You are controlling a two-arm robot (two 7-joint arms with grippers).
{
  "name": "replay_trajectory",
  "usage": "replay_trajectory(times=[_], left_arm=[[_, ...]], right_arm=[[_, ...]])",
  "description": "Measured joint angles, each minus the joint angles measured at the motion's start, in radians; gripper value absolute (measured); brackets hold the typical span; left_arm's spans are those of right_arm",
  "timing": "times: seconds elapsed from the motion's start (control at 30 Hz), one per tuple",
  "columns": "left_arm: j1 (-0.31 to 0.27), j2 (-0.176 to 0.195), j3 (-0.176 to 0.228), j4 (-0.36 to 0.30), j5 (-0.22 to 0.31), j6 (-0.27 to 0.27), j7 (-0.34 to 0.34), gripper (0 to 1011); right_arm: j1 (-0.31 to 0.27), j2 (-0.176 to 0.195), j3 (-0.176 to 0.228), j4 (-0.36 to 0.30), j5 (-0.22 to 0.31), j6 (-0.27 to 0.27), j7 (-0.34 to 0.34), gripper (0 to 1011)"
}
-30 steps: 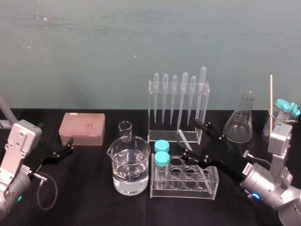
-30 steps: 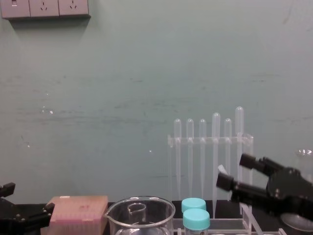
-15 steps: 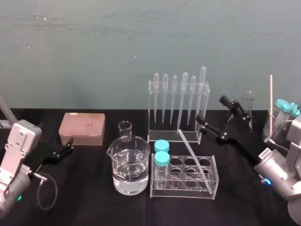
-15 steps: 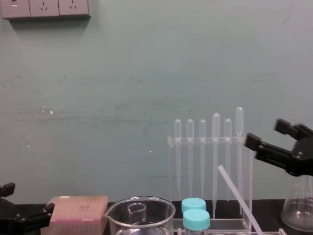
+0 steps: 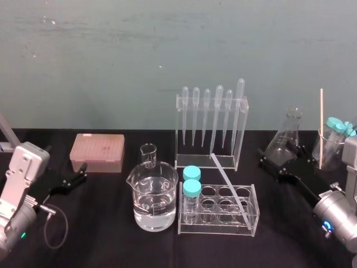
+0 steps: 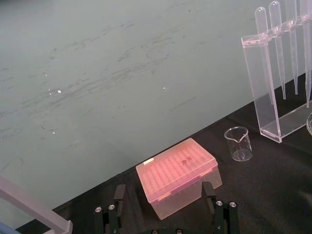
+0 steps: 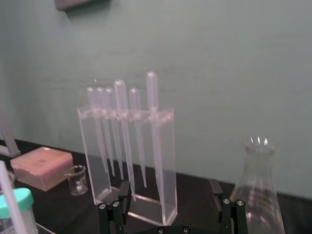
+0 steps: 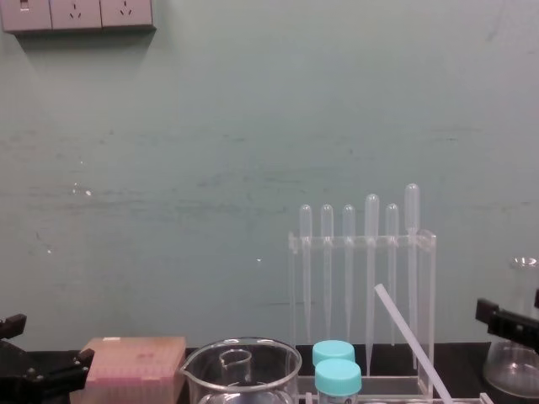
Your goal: Pick up the stirring rod with one hand, then place it down.
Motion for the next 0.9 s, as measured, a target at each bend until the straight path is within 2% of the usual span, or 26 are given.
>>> replay_trajectory(times=[0.07, 0.13, 0.9], left_arm=[[0.000, 0.000, 0.000, 0.000, 0.000, 0.000, 0.000, 1000], [0.000, 0.000, 0.000, 0.000, 0.000, 0.000, 0.000, 1000], [0.000, 0.000, 0.000, 0.000, 0.000, 0.000, 0.000, 1000]], right_arm=[[-0.002, -0.007, 0.006, -0.001, -0.001, 0.037, -0.011, 1000], [-0.003, -0.008, 0.007, -0.001, -0.001, 0.047, -0.014, 1000], [-0.002, -0.006, 0.005, -0.001, 0.000, 0.036, -0.011, 1000]])
